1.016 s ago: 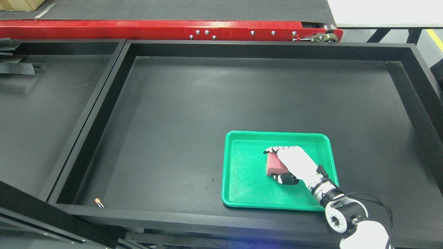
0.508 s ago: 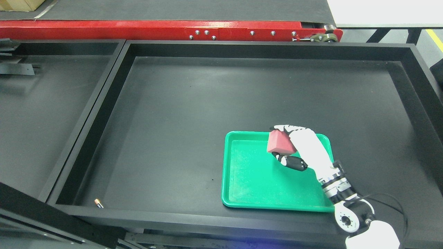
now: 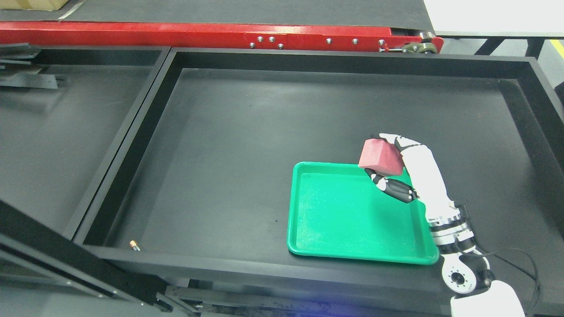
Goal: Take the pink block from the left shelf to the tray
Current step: 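Lift the pink cube up out of the green tray, then turn and drive to the white table holding the cube in the right hand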
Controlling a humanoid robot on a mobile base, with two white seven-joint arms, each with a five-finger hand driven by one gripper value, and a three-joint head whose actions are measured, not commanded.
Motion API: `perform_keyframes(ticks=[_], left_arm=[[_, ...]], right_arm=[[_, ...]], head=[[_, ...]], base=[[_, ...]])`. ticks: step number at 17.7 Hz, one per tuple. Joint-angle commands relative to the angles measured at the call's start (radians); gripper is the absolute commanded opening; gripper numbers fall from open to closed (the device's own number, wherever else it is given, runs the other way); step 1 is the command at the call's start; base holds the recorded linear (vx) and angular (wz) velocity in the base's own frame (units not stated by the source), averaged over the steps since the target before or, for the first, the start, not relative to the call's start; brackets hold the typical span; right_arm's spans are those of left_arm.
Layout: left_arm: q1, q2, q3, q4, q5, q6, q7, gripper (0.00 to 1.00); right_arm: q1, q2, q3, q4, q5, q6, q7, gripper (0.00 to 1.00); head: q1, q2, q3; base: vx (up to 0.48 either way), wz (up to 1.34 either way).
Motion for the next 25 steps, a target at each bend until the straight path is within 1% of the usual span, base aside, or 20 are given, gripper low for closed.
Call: perform_keyframes(ticks=[1,9,14,22,25], left_arm=[[-0.029,0.017,0.0,-0.017,0.0,0.0,0.001,1.0],[-0.029,0.017,0.0,-0.017,0.0,0.0,0.001,1.0],[-0.029,0.017,0.0,-0.017,0.0,0.0,0.001,1.0],[-0.029,0.017,0.0,-0.017,0.0,0.0,0.001,1.0],[-0.029,0.017,0.0,-0.017,0.0,0.0,0.001,1.0]], right_arm=[[0.03,0.003,-0.044,-0.032,-0.038,-0.005,-0.001,0.05],[0.047,0.007,-0.037,-0.029,-0.079,-0.02,0.011,0.05],[0.073,0.042,-0.034,-0.026,-0.079,-0.02,0.013,0.05],[0.094,0.042,-0.027,-0.027,-0.087,-0.02,0.015,0.05],[0.131,0.042,-0.004,-0.032,-0.115,-0.02,0.015,0.05]], head=[[0.0,0.0,0.0],[0.0,0.0,0.0],[0.0,0.0,0.0],[0.0,0.0,0.0],[0.0,0.0,0.0]], base=[[-0.096,0.18],[-0.128,0.27],[-0.162,0.72],[-0.186,0.66],[-0.217,0.63]])
